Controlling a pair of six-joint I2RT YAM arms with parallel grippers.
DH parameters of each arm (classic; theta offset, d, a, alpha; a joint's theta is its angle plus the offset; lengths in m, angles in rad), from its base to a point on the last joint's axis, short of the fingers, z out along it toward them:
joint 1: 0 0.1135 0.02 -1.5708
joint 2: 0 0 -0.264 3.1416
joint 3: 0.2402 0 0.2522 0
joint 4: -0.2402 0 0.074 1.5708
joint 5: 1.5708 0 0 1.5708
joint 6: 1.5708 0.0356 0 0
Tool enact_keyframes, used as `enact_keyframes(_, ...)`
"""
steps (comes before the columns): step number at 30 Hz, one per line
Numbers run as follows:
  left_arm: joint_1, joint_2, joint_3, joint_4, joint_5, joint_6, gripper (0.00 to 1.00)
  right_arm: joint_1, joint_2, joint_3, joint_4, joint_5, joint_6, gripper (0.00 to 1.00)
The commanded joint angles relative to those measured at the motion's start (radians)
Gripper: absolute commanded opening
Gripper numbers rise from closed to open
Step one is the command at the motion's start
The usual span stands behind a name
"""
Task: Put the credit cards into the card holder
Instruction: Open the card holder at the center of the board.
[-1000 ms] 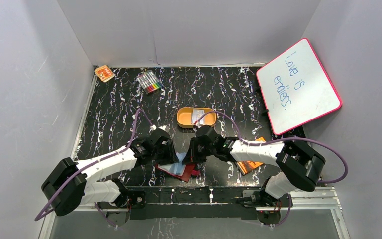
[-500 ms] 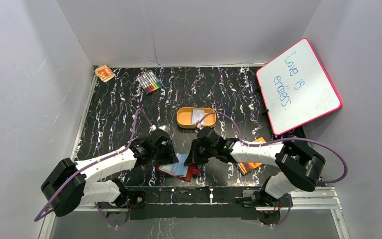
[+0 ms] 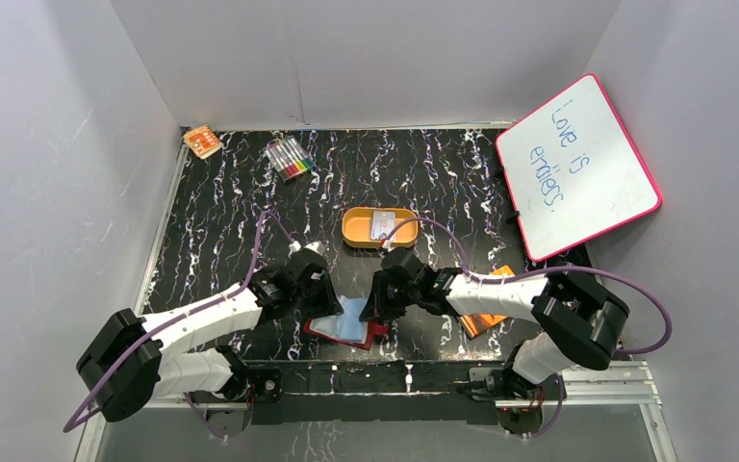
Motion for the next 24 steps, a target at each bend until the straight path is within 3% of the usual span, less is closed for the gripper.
enact_keyframes(1, -0.003, -0.023, -0.002, -0.021, -0.005, 0.001, 0.06, -0.004, 0.008, 0.0, -0.017, 0.024, -0.017, 0.0)
enact_keyframes(5, -0.003, -0.015, -0.003, -0.024, -0.008, -0.004, 0.0, -0.005, 0.014, 0.01, -0.049, 0.034, -0.03, 0.0)
enact_keyframes(12, -0.003, 0.003, 0.006, -0.03, -0.009, -0.027, 0.0, -0.005, -0.034, 0.008, -0.129, 0.059, -0.081, 0.38)
enact_keyframes(18, -0.003, 0.036, 0.027, -0.045, -0.006, -0.059, 0.0, -0.001, -0.159, -0.007, -0.18, 0.119, -0.188, 0.61)
enact_keyframes(24, -0.005, 0.055, 0.052, -0.054, -0.005, -0.102, 0.0, 0.06, -0.246, -0.011, -0.113, 0.156, -0.293, 0.65)
